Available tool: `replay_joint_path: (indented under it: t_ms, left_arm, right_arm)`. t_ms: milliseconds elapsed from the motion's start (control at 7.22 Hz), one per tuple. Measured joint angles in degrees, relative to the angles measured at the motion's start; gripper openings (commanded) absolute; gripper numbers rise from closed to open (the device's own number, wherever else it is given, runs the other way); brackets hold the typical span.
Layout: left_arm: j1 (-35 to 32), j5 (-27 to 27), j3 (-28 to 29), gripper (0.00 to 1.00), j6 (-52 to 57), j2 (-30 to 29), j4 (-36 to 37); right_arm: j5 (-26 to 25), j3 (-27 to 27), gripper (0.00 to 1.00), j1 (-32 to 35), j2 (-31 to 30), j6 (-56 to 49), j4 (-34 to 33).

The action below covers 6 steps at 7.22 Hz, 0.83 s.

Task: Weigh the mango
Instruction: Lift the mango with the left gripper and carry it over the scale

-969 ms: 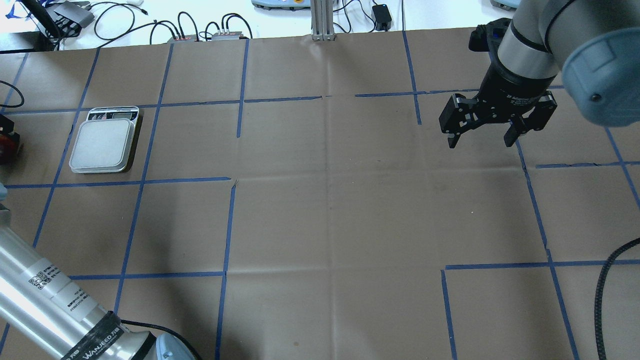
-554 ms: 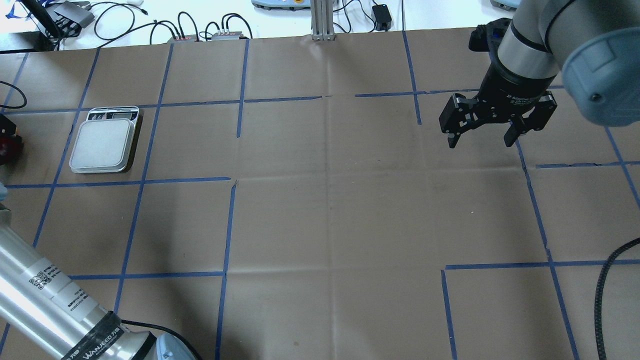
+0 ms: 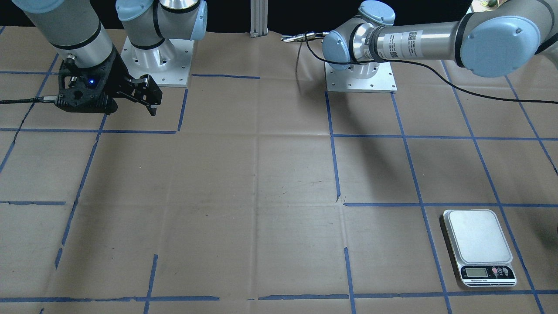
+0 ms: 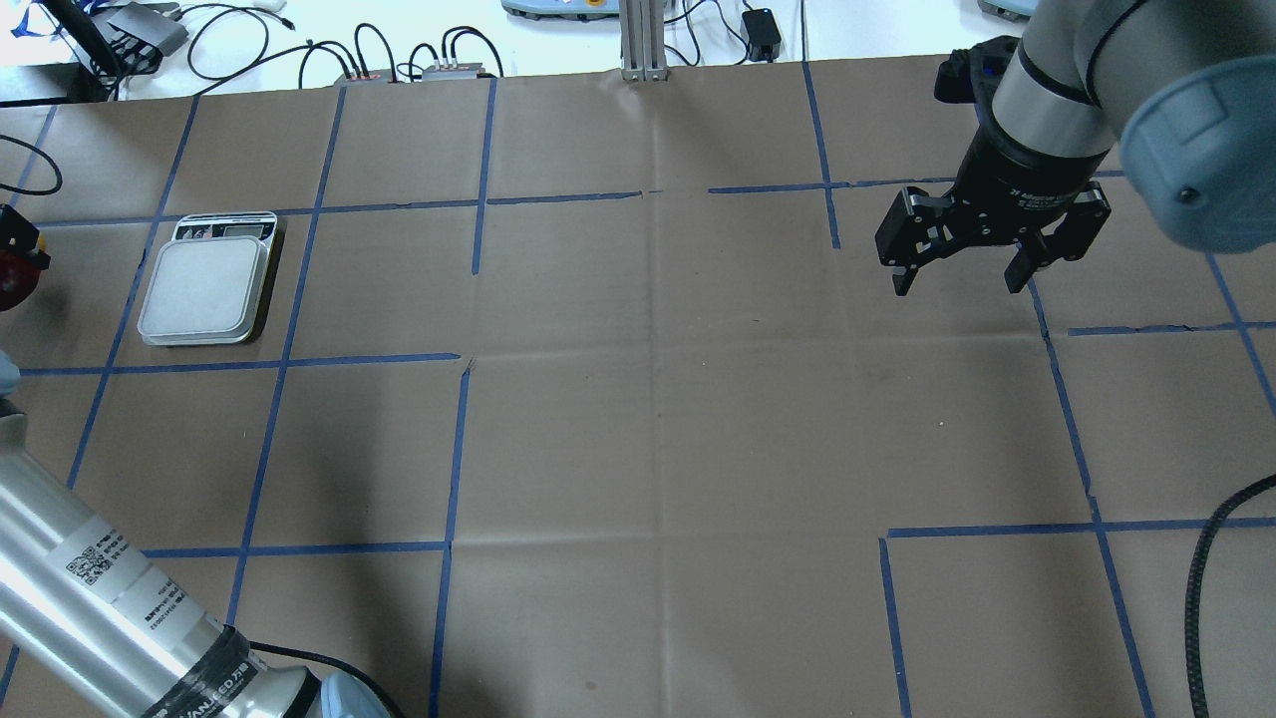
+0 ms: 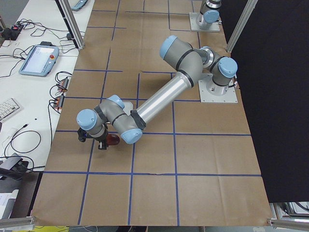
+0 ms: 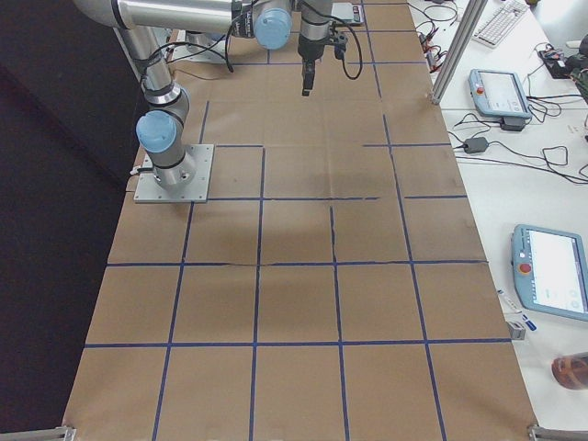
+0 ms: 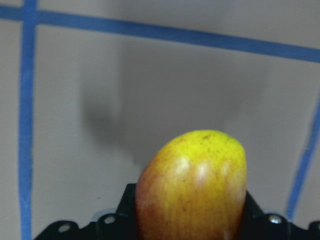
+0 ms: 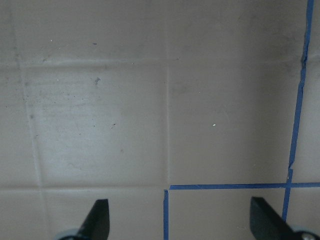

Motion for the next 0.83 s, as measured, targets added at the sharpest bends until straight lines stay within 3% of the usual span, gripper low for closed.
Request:
replay_joint_path:
  t_ms: [415,554,831]
  left_arm:
    - [-7.41,1.49,-15.84,0.01,-0.30,9.17,5.26]
    - [-8.57,1.66,-18.99,0.08,-0.38,10.55,7.86]
    - [-9.63,1.73,-21.95,0.11,-1.30,11.44,9.45]
  right_arm:
    - [0.00,0.00,1.00,0.00,0.00,0.00,0.00]
    - [0.00,0.00,1.00,0.00,0.00,0.00,0.00]
    - [0.00,0.00,1.00,0.00,0.00,0.00,0.00]
